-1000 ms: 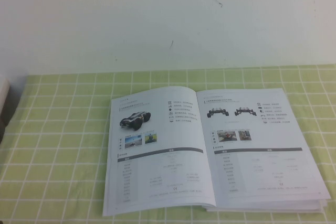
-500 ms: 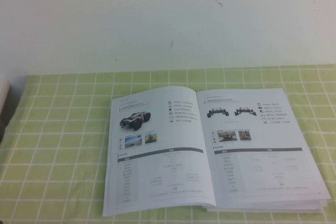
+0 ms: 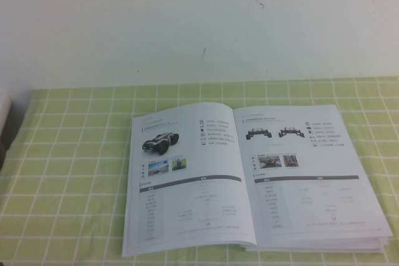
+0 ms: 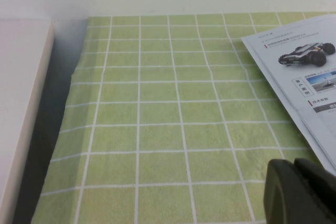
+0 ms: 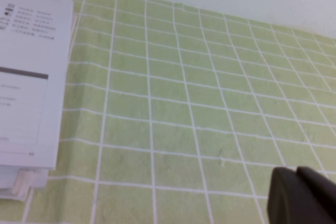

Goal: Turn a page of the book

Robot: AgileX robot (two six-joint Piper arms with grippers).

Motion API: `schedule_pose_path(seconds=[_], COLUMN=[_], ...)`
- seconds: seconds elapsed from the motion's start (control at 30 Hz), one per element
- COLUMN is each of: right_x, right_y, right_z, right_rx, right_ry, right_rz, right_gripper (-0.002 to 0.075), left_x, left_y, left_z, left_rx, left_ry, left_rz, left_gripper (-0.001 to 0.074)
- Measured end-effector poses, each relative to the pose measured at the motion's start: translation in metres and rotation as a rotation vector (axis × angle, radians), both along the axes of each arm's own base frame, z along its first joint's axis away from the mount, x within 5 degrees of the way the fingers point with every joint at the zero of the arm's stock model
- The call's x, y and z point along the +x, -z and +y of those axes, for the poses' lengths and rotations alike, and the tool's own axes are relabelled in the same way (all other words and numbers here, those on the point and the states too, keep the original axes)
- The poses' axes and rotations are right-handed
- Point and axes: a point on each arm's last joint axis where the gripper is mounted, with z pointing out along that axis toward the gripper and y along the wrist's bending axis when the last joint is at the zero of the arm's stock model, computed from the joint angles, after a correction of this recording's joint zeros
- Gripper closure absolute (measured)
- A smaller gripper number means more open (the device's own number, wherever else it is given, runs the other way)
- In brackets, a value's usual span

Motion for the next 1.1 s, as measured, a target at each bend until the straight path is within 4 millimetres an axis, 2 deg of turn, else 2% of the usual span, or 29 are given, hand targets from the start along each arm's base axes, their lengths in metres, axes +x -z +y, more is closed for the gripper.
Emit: schedule_pose_path(seconds=[0.57, 0.8, 0.9, 0.97, 1.1], right_x=[0.0, 0.001, 0.001, 0.002, 0.003], right_y=[0.0, 0.0, -0.001, -0.001, -0.003], right_z=[0.0, 0.004, 0.009, 0.014, 0.021], right_rx=[0.004, 0.115, 0.248, 0.369, 0.589], right_ry=[0.0, -0.009, -0.019, -0.028, -0.044], right_rz=[-0.001, -0.019, -0.041, -0.057, -0.088], right_gripper=[0.0729, 0.0729, 0.0729, 0.0729, 0.0729], left_x=[0.0, 0.0, 0.0, 0.0, 0.001], left_y=[0.0, 0.0, -0.002, -0.005, -0.014], left_z=[0.0, 0.0, -0.003, -0.006, -0.01], left_rx=[0.0, -0.024, -0.154, -0.315, -0.743], left_ry=[0.0, -0.002, -0.005, -0.012, -0.033], left_rz=[0.0, -0.001, -0.003, -0.01, -0.03], left_gripper=[0.0738, 0.0738, 0.0738, 0.0738, 0.0738])
